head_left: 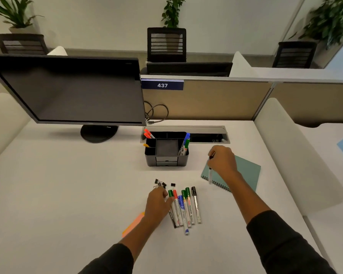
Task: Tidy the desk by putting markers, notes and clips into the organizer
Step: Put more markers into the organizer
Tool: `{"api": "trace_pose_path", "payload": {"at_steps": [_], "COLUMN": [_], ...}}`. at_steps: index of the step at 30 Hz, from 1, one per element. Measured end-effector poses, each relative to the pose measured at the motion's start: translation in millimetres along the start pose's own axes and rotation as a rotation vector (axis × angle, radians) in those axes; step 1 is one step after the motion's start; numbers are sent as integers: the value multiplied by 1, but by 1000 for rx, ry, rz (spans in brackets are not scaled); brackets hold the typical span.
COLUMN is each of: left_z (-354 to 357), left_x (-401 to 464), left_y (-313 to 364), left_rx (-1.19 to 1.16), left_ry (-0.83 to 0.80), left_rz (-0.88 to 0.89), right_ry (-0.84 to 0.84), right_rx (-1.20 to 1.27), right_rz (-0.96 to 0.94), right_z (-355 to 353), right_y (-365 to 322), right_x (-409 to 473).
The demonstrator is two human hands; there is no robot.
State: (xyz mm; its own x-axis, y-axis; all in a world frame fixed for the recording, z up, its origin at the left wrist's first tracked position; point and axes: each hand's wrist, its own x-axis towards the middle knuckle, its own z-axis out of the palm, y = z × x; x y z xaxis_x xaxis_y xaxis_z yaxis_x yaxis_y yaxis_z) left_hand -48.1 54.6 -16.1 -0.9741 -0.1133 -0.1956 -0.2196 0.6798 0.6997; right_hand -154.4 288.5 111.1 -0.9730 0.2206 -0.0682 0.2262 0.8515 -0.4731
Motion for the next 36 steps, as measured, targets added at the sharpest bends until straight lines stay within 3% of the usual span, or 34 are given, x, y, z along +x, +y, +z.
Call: {"api": "trace_pose_path", "payload": {"at_steps": [5,10,36], "left_z": [3,3,18], "left_x": [1,2,15], "left_y": [11,21,34], "left_rx": [-5,-1,6], "left_ry": [-44,-86,-130], "left_rz": [-36,-94,-227], "right_ry": [191,235,40], "right_rx": [224,370,374], "right_rz": [-121,-247,-137], "right_z": [-14,-14,75], "right_y": [-20,-41,-37], "right_x": [1,-4,33]}}
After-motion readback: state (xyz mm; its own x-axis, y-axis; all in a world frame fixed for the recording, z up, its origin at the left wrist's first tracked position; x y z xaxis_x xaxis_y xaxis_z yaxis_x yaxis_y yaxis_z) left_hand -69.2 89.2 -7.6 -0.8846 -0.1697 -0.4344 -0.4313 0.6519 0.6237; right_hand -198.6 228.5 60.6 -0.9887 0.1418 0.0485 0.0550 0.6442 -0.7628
